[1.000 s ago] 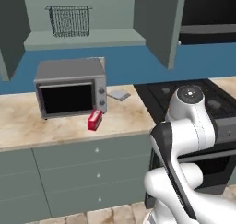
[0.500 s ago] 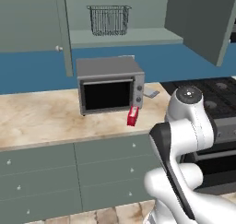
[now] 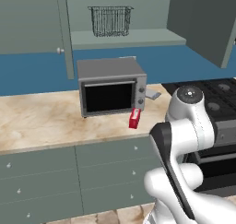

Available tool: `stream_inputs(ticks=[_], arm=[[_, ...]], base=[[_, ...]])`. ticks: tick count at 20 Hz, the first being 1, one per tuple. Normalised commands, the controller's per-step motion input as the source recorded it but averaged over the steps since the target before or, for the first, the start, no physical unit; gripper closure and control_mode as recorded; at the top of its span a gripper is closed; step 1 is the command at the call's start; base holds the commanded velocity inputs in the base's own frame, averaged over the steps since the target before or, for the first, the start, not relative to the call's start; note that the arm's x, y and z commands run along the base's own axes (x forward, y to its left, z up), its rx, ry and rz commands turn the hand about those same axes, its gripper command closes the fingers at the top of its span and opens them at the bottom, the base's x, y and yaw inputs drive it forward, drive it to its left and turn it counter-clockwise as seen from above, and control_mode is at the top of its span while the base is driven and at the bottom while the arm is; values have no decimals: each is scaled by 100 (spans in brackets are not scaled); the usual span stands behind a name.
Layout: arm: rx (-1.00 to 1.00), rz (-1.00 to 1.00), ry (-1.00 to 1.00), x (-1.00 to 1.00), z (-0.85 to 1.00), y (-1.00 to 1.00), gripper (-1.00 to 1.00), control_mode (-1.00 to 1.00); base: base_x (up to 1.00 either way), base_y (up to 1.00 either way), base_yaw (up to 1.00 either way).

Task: Pick the canned food and boxed food from the counter and place them in the cabinets closest to them.

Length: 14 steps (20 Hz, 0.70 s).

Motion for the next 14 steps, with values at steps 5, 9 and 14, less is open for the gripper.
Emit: stream_inputs(ticks=[5, 9, 14], arm=[[0, 0, 0, 0, 0, 0, -100, 100], [0, 0, 0, 0, 0, 0, -100, 100], [0, 0, 0, 9, 0, 2, -100, -100]], base=[[66, 0, 0], [65, 2, 0], [12, 2, 0]])
